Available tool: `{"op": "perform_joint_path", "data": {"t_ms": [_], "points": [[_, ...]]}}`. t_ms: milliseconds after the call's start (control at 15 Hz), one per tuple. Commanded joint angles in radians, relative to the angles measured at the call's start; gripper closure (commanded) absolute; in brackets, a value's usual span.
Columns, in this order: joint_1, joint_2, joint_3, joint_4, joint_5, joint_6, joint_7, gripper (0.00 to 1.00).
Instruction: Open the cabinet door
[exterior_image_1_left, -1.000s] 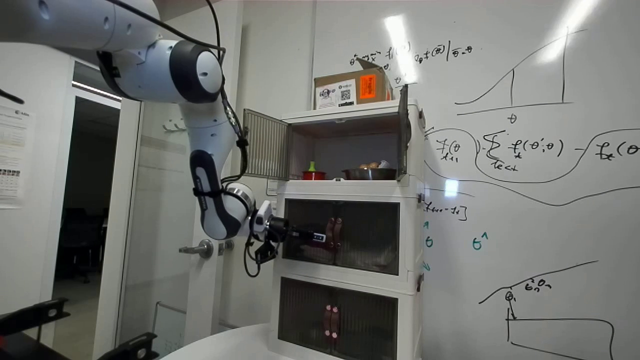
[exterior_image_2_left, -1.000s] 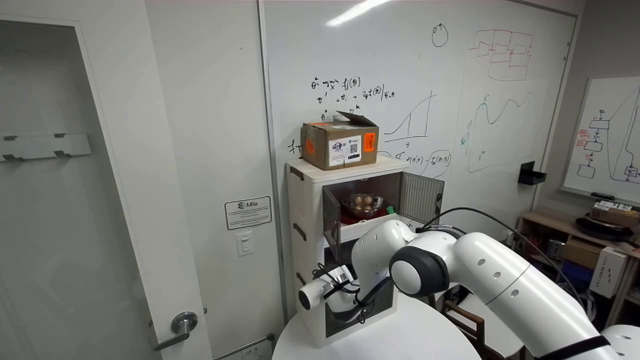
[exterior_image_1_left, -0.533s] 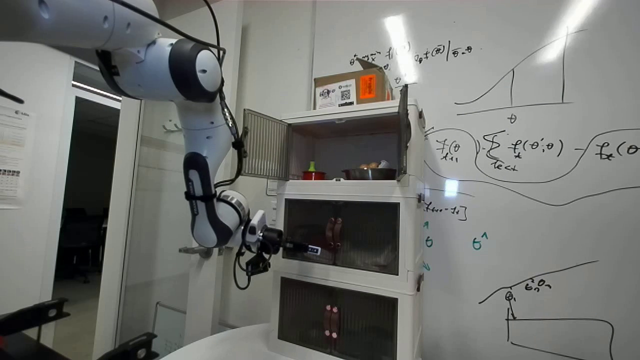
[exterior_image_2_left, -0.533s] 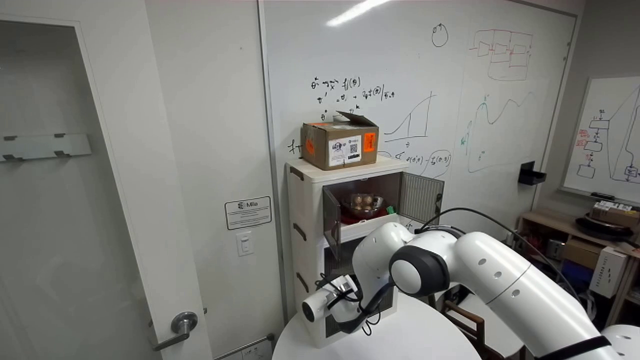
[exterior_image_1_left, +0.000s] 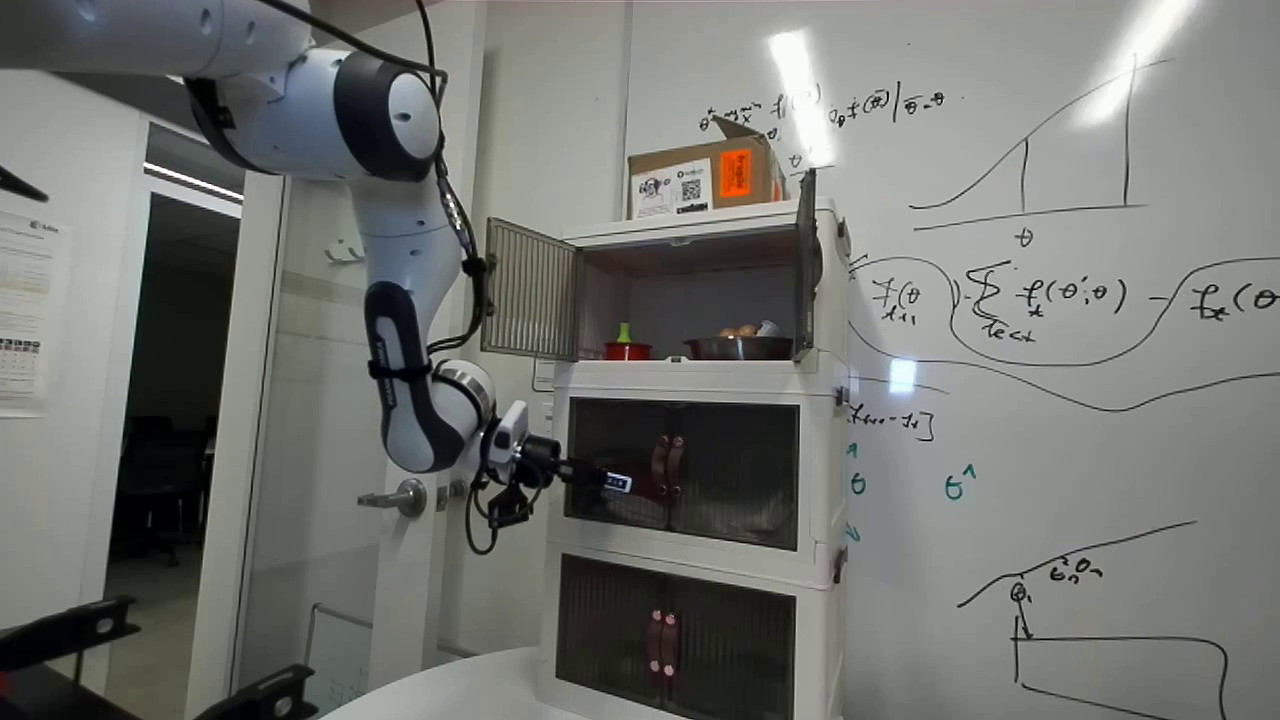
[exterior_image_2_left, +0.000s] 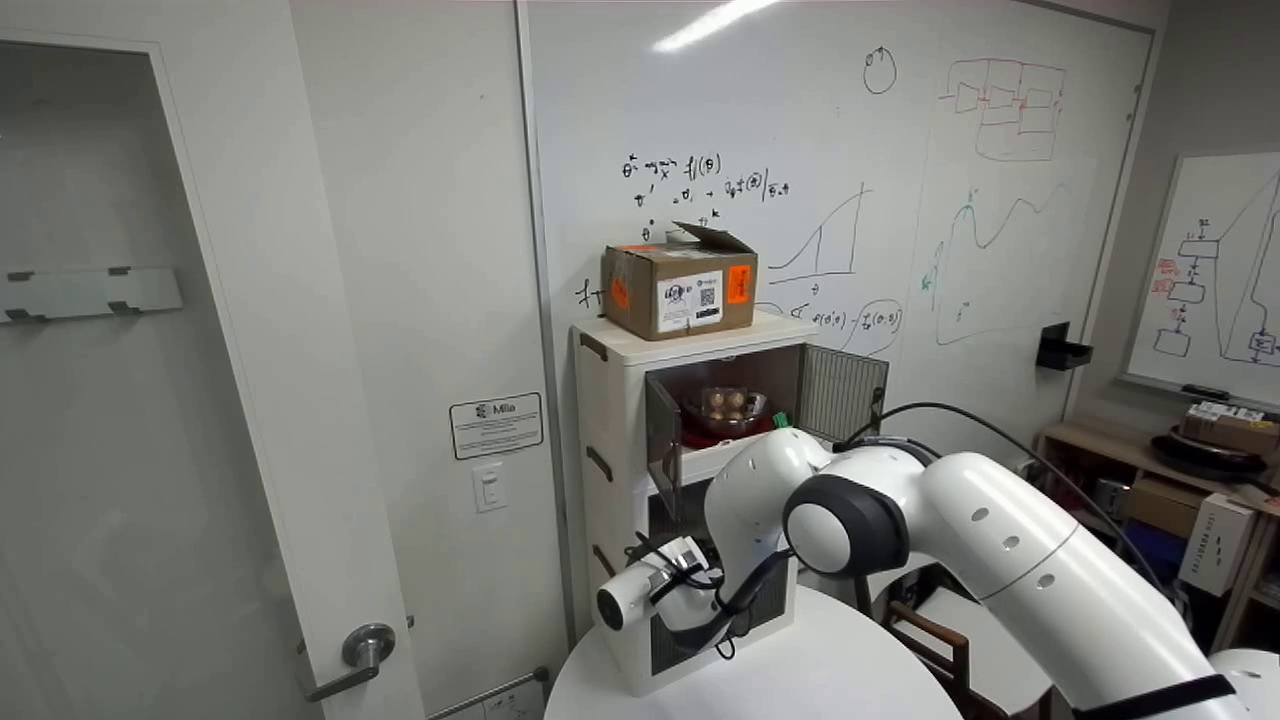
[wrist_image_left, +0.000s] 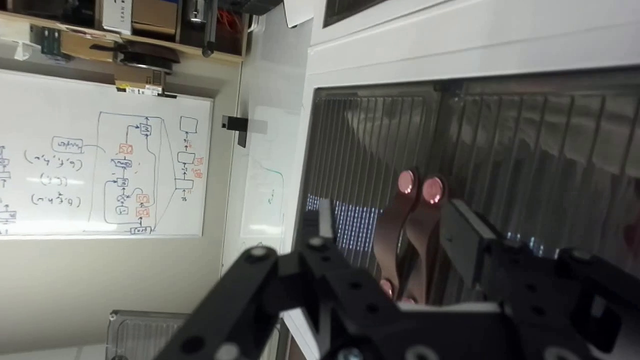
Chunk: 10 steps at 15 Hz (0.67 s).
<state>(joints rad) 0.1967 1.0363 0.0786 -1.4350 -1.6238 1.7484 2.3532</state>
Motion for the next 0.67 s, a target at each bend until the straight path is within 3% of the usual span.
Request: {"op": "perform_joint_path", "data": {"t_ms": [0, 133, 600], "points": [[0.017, -0.01, -0.012, 0.037, -0.011, 0.001, 0.011, 0.12], [0.026, -0.002, -0.024, 0.062, -0.033, -0.007, 0.046, 0.0], [0.051, 0.036, -0.062, 0.065, -0.126, -0.084, 0.151, 0.0]]}}
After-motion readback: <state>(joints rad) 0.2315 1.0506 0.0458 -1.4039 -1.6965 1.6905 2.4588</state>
